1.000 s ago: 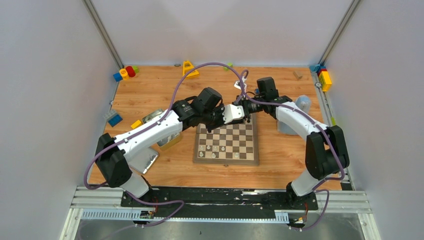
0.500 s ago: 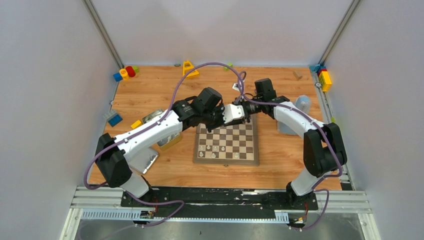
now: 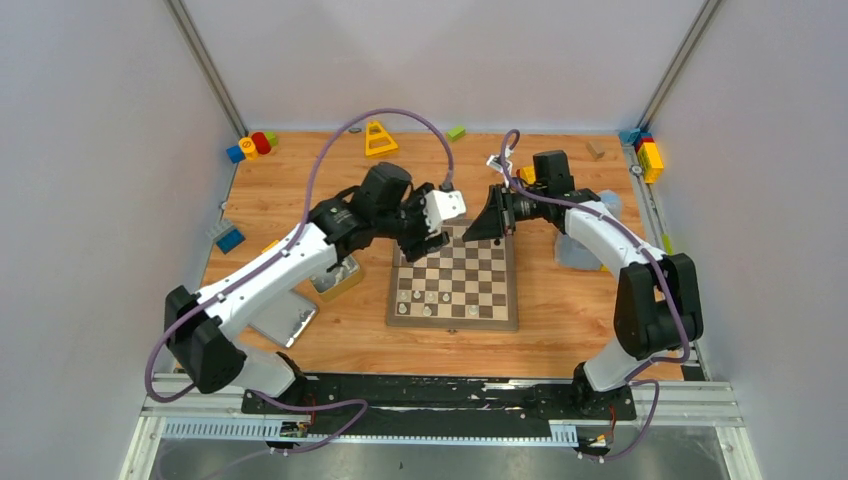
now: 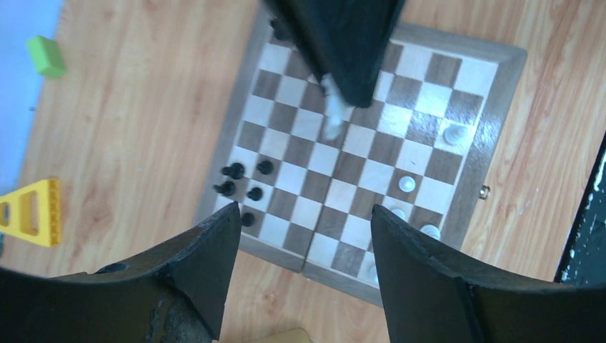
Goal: Set up the chess pieces on the board
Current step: Place the chess piece on the chessboard.
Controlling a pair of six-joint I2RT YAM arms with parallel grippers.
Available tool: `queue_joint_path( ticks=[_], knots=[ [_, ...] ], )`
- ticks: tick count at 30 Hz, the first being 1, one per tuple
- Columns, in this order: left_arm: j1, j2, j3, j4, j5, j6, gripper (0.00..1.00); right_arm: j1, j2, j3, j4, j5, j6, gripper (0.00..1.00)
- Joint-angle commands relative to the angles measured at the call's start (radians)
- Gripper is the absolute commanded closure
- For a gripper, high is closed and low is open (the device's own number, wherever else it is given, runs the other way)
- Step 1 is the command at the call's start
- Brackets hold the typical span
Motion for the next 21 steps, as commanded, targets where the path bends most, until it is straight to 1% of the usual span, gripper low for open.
queue_joint_path(
  ticks=[1, 3, 6, 10, 15, 21],
  knots=[
    [0.068, -0.075, 0.034, 0.082, 0.199, 0.018, 0.25, -0.011, -0.061, 0.001, 0.064, -0.144, 0.059, 1.00],
    [0.072, -0.075, 0.025, 0.108, 0.261, 0.053, 0.24, -0.012, -0.062, -0.007, 0.104, -0.172, 0.099, 1.00],
    [0.073, -0.069, -0.013, 0.173, 0.360, 0.106, 0.24, -0.012, -0.060, 0.006, 0.117, -0.196, 0.124, 1.00],
    [0.073, -0.064, -0.063, 0.232, 0.432, 0.161, 0.24, -0.012, -0.060, 0.020, 0.118, -0.213, 0.145, 1.00],
    [0.073, -0.070, -0.099, 0.268, 0.455, 0.199, 0.26, -0.012, -0.045, 0.033, 0.120, -0.221, 0.161, 1.00],
    [0.073, -0.058, -0.127, 0.344, 0.443, 0.178, 0.30, -0.011, -0.033, 0.027, 0.141, -0.216, 0.180, 1.00]
  ],
)
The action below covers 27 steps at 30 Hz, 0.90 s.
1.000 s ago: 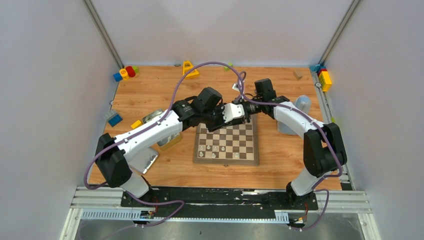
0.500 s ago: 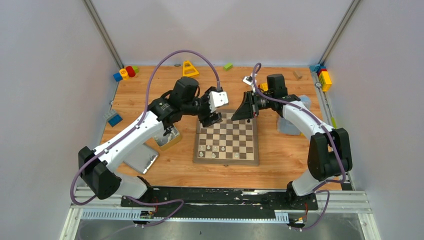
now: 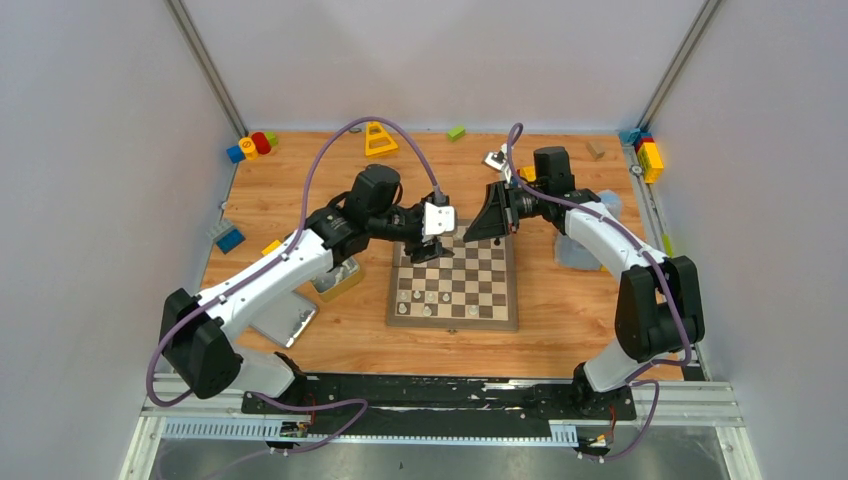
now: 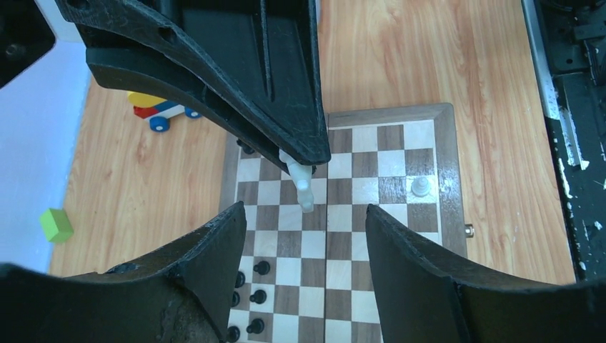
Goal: Set up the chess pieces on the board
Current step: Place the chess piece on the chessboard.
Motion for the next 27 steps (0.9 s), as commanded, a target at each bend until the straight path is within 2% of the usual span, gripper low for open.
queue_joint_path(
  ticks=[1, 8, 25, 27],
  knots=[
    [-0.001, 0.006, -0.008, 0.109, 0.028, 0.008, 0.31, 0.004, -0.008, 0.026, 0.061, -0.039, 0.019, 1.00],
    [-0.002, 0.031, 0.002, 0.139, 0.033, -0.021, 0.39, 0.003, -0.001, 0.018, 0.072, -0.034, 0.027, 1.00],
    [-0.015, 0.052, 0.018, 0.095, 0.032, 0.008, 0.74, 0.005, 0.009, 0.010, 0.094, -0.029, 0.036, 1.00],
    [-0.016, 0.055, 0.025, 0.088, 0.027, 0.008, 0.78, 0.005, 0.008, 0.006, 0.094, -0.029, 0.035, 0.97]
  ],
)
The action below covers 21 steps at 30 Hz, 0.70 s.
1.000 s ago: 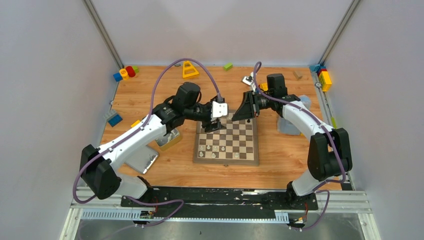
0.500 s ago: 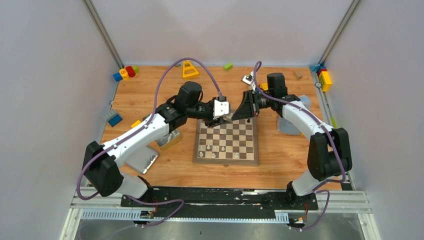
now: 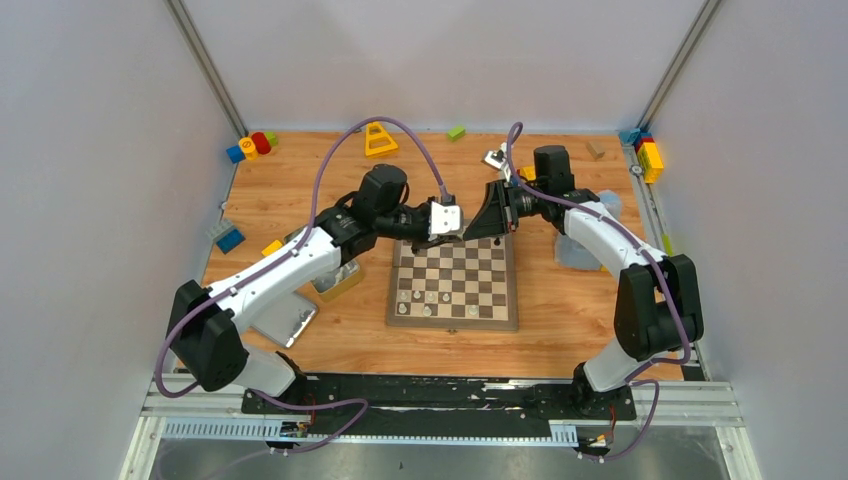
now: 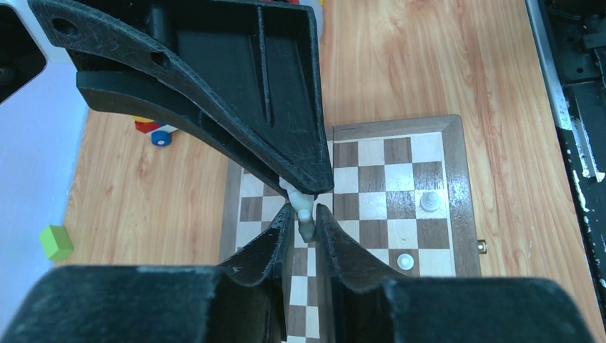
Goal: Set up the chess pieces on the board
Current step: Place the chess piece on the chessboard.
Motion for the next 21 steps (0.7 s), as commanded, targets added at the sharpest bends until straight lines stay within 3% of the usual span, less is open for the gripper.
queue_joint_path(
  ticks=[1, 5, 8, 14, 19, 21],
  knots=[
    [-0.008, 0.013, 0.035, -0.005, 0.005, 0.016, 0.81, 0.005, -0.002, 0.004, 0.046, -0.026, 0.000, 0.94],
    [-0.008, 0.008, 0.061, -0.081, -0.048, 0.049, 0.89, -0.004, -0.019, -0.007, 0.027, 0.024, -0.035, 0.66],
    [-0.010, 0.007, 0.095, -0.181, -0.129, 0.096, 0.93, -0.041, -0.041, -0.006, -0.024, 0.075, -0.094, 0.50],
    [-0.055, 0.092, 0.202, -0.479, -0.340, 0.138, 0.93, -0.215, -0.109, -0.017, -0.111, 0.155, -0.170, 0.41],
    [-0.131, 0.299, 0.349, -0.706, -0.571, 0.099, 0.93, -0.413, -0.243, -0.081, -0.121, 0.222, -0.204, 0.41],
    [-0.146, 0.379, 0.401, -0.757, -0.603, 0.073, 0.93, -0.472, -0.311, -0.112, -0.127, 0.269, -0.226, 0.41]
  ],
)
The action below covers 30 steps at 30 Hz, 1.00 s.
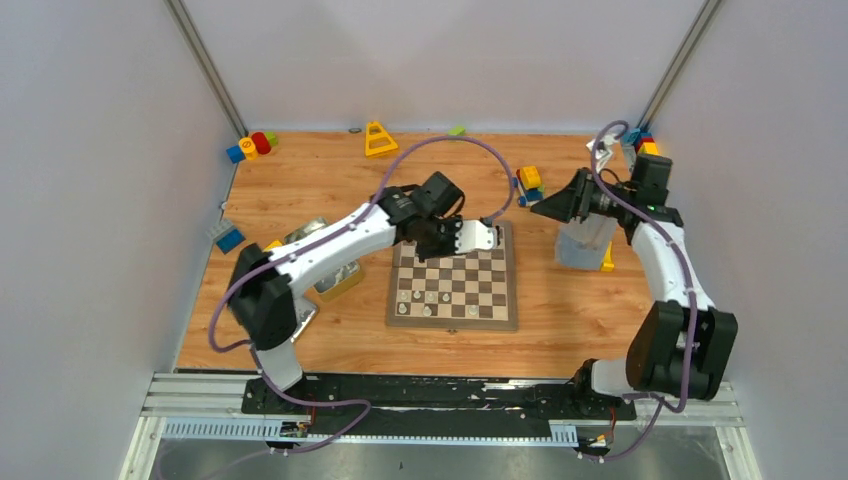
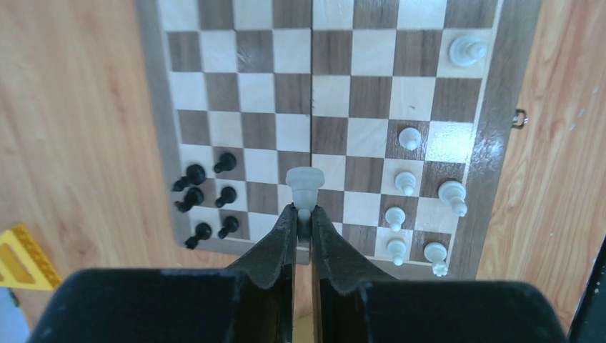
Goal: Set up the chess pieces on the board
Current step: Place the chess piece on the chessboard.
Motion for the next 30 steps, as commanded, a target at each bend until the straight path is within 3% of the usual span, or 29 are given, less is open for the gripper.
queue_joint_path(
  ticks=[1, 12, 25, 30],
  knots=[
    [-0.044, 0.174, 0.108, -0.229, -0.177, -0.041, 0.93, -0.103, -0.180, -0.055, -0.019, 0.099, -0.090, 0.41],
    [-0.152, 0.388, 0.328, -0.360, -0.232, -0.125, 0.92, -0.194, -0.469, -0.189, -0.059, 0.207, -0.170, 0.40],
    [-0.213, 0.412, 0.392, -0.443, -0.279, -0.156, 0.90, -0.338, -0.485, -0.196, -0.061, 0.119, -0.157, 0.40],
    [-0.239, 0.489, 0.447, -0.490, -0.309, -0.146, 0.87, -0.364, -0.483, -0.199, -0.063, 0.097, -0.157, 0.40]
  ],
)
